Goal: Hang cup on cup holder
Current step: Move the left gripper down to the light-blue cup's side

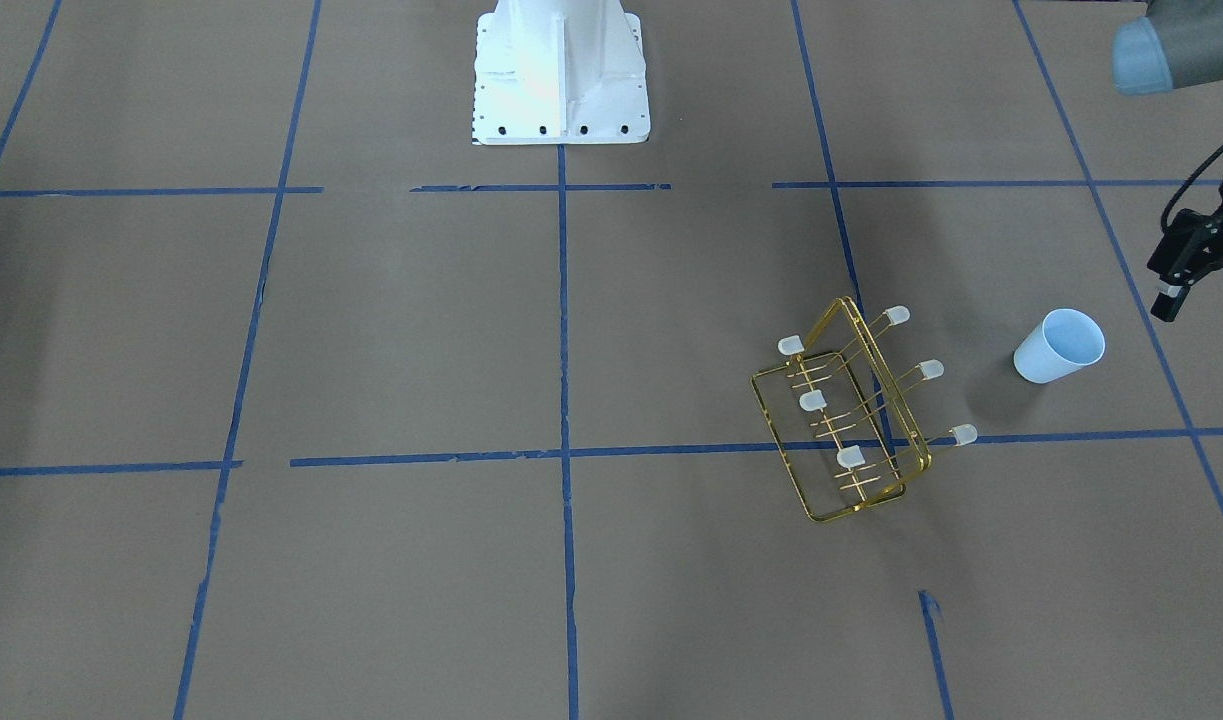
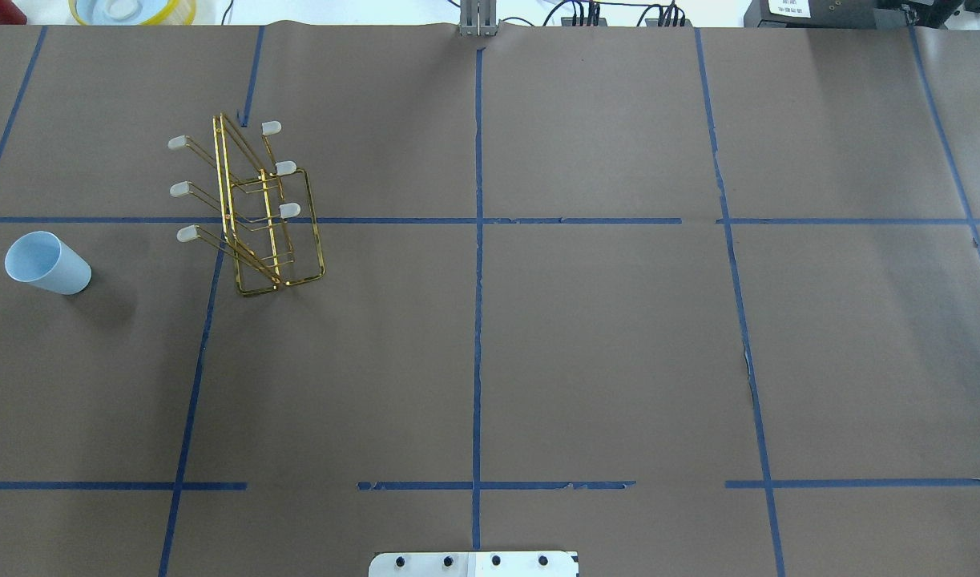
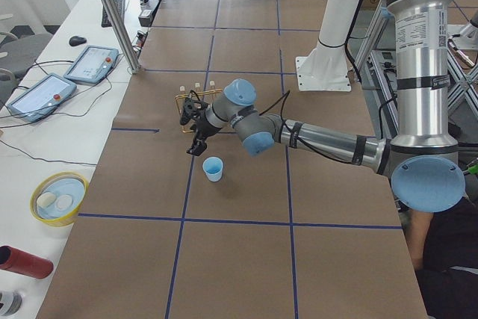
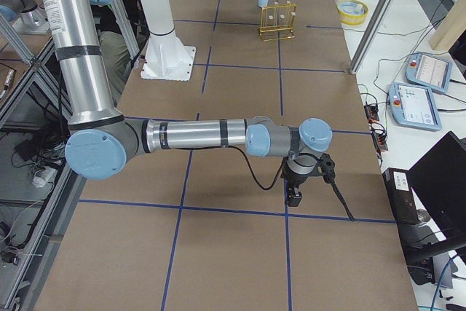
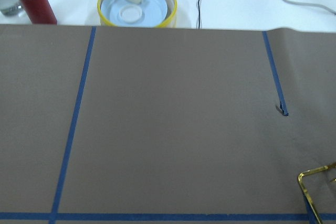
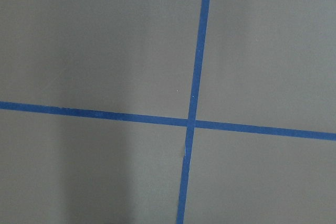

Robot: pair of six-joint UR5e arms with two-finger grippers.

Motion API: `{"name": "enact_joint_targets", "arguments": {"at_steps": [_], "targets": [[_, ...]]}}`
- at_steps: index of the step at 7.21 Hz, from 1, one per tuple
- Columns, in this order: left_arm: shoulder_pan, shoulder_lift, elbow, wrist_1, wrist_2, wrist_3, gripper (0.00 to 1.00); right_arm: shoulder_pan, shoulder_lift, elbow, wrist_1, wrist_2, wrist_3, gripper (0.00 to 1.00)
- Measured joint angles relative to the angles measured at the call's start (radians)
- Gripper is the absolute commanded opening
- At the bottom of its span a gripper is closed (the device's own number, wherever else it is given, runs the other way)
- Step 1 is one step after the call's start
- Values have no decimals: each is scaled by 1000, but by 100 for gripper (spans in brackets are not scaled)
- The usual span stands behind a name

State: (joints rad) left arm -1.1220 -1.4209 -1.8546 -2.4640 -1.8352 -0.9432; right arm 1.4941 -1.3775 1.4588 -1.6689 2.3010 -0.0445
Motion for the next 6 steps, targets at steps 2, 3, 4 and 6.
{"name": "enact_joint_targets", "arguments": {"at_steps": [2, 3, 4, 6], "targets": [[142, 90, -2, -211, 247, -75, 100, 0, 0, 0, 0, 0, 0, 100], [189, 126, -3, -263, 355, -88, 100, 0, 0, 0, 0, 0, 0, 100], [230, 155, -2, -284, 427, -120, 100, 0, 0, 0, 0, 0, 0, 100], [300, 176, -1, -301, 491, -192, 100, 0, 0, 0, 0, 0, 0, 100]]}}
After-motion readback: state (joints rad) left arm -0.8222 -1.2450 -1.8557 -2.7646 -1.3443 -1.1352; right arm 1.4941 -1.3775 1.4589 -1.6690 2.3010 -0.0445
